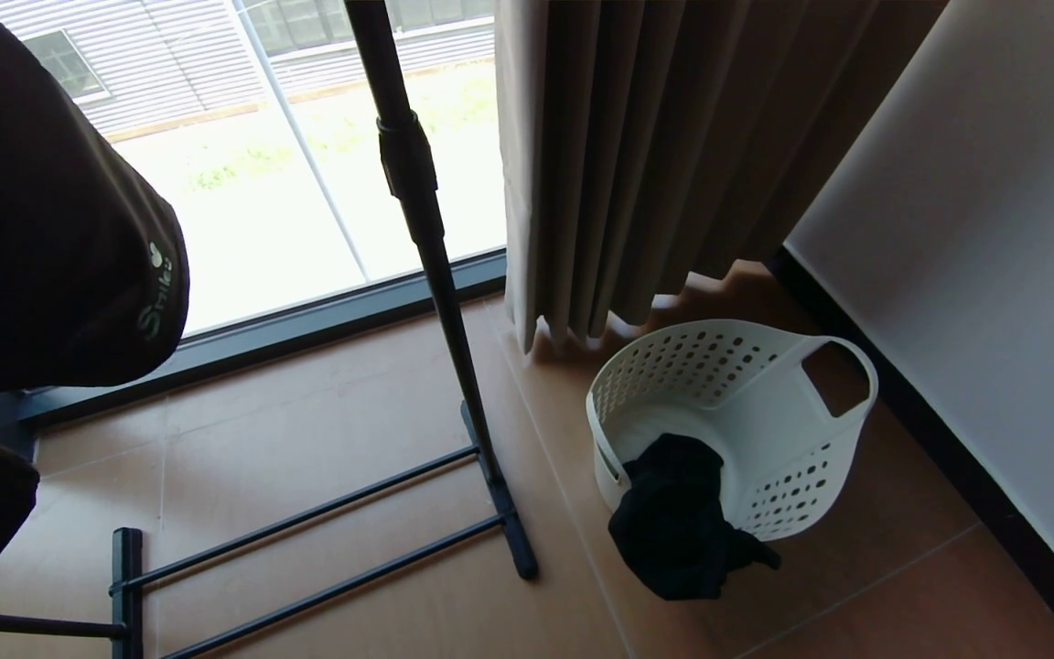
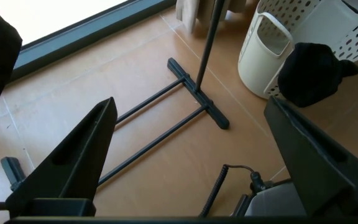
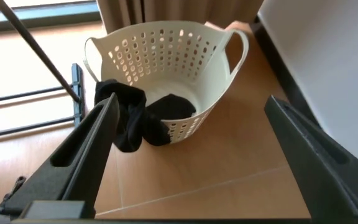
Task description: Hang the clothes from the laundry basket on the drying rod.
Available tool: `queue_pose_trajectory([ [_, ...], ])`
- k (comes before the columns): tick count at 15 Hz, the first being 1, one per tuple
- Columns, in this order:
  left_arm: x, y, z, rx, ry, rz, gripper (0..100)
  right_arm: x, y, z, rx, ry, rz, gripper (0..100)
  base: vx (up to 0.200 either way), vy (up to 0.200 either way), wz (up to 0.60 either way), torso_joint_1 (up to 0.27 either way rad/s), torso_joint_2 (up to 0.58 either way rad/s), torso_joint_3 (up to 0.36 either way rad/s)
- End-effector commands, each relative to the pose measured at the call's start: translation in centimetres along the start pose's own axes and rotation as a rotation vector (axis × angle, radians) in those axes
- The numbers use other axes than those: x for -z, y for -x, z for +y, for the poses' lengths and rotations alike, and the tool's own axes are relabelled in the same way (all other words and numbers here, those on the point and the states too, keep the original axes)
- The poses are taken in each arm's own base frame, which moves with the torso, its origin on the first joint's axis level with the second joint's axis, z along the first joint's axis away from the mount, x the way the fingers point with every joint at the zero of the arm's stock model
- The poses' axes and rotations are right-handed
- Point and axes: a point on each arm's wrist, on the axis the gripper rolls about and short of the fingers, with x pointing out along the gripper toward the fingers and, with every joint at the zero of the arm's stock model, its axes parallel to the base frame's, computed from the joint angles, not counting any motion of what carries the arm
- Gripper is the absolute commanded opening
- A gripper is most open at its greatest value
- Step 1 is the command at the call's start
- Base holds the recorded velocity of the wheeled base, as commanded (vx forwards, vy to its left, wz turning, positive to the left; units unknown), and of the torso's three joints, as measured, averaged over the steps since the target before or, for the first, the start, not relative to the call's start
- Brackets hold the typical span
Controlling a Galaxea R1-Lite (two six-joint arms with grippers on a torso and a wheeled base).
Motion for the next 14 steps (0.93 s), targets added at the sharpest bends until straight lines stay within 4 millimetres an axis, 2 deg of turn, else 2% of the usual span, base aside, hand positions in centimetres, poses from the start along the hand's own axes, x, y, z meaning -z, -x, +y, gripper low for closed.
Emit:
queue_pose_trajectory([
  [1,0.1,0.0,0.0,-0.005,0.031,0.002,100,-1.3,-1.0,-0.1,-0.057,-0.047,0.097,100,0.000,0.000,0.00,0.000,0.00,0.000],
  [3,0.1,0.0,0.0,-0.005,0.047,0.002,100,-3.8,-2.4,-0.1,-0.164,-0.118,0.173,100,0.000,0.000,0.00,0.000,0.00,0.000],
  [6,0.0,0.0,0.0,-0.007,0.047,0.000,100,-5.0,-5.4,0.2,-0.278,-0.120,0.339,100,0.000,0.000,0.00,0.000,0.00,0.000],
  [8,0.0,0.0,0.0,-0.007,0.047,0.000,100,-6.3,-9.8,1.0,-0.330,-0.053,0.506,100,0.000,0.000,0.00,0.000,0.00,0.000],
  [9,0.0,0.0,0.0,-0.007,0.048,0.000,100,-6.6,-12.1,1.3,-0.353,0.035,0.563,100,0.000,0.000,0.00,0.000,0.00,0.000],
  [10,0.0,0.0,0.0,-0.007,0.048,0.000,100,-6.8,-13.6,1.5,-0.371,0.096,0.592,100,0.000,0.000,0.00,0.000,0.00,0.000],
  [11,0.0,0.0,0.0,-0.007,0.048,0.000,100,-6.8,-15.3,1.7,-0.398,0.167,0.620,100,0.000,0.000,0.00,0.000,0.00,0.000],
  [12,0.0,0.0,0.0,-0.007,0.048,0.000,100,-6.7,-19.1,2.3,-0.451,0.291,0.668,100,0.000,0.000,0.00,0.000,0.00,0.000],
  [14,0.0,0.0,0.0,-0.007,0.047,0.000,100,-5.4,-23.4,3.0,-0.513,0.421,0.718,100,0.000,0.000,0.00,0.000,0.00,0.000],
])
